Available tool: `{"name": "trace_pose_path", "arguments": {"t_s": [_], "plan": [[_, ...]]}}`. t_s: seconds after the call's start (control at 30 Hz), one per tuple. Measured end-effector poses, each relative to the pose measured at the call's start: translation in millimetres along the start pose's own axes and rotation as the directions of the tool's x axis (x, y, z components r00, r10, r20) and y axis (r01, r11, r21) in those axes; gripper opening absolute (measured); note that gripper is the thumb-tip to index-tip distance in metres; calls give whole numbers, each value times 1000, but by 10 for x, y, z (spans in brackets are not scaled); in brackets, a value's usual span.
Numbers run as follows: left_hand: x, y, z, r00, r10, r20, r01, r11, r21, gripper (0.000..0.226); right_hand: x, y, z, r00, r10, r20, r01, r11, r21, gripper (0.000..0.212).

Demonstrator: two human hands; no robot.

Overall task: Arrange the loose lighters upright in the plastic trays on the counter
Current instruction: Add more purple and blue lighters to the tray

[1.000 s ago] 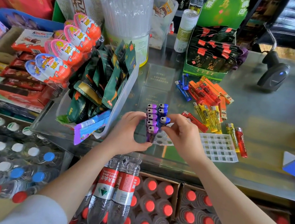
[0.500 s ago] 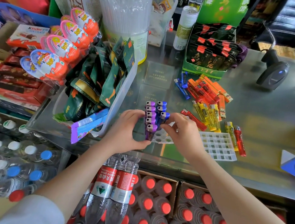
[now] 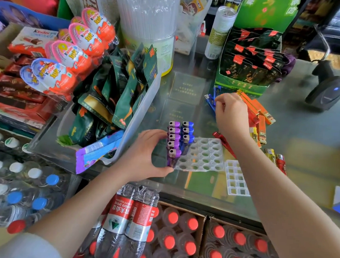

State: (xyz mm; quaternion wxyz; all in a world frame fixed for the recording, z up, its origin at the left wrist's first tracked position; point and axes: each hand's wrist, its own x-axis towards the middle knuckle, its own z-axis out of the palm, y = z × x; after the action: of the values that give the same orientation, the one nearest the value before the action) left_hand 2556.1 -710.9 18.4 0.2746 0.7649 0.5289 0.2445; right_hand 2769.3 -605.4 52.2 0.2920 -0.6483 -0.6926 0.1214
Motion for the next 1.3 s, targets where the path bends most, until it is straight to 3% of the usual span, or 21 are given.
{"name": "trace_pose_path", "arguments": {"t_s": [0.17, 0.43, 0.53, 0.6, 0.73, 0.9, 1.0, 1.17, 1.3], "plan": [[3, 13, 18, 1000, 8, -23, -8, 1000, 15, 68, 367, 17, 214, 985, 149, 90, -124, 962, -243, 20], [9, 17, 19, 1000, -28, -3, 28, 1000, 12, 71, 605, 5, 256, 936, 314, 157, -277, 935, -220, 23], [4, 13, 13, 1000, -31, 2, 31, 999, 17, 72, 566, -5, 289, 936, 275, 220, -230, 950, -210, 14], [8, 13, 13, 1000, -24, -1, 24, 999, 22, 74, 456, -43, 272, 956, 195, 218, -164, 975, -153, 14], [11, 6, 31, 1000, -20, -24, 21, 999, 34, 76, 57, -146, 48, 986, 106, 129, -128, 976, 178, 9], [5, -3, 36, 999, -16, -36, 18, 999, 47, 76, -615, -132, -179, 967, 202, 154, -253, 808, 532, 15], [6, 9, 32, 999, -9, -39, 10, 999, 41, 72, -917, -155, -229, 963, 156, 222, -261, 757, 599, 14], [-7, 32, 36, 998, 4, -67, -2, 999, 34, 70, -1156, -155, -120, 960, 74, 269, -229, 761, 607, 8], [-8, 22, 51, 998, 1, -65, 2, 999, 42, 72, -1201, -188, -88, 971, -5, 240, -132, 824, 552, 41]]}}
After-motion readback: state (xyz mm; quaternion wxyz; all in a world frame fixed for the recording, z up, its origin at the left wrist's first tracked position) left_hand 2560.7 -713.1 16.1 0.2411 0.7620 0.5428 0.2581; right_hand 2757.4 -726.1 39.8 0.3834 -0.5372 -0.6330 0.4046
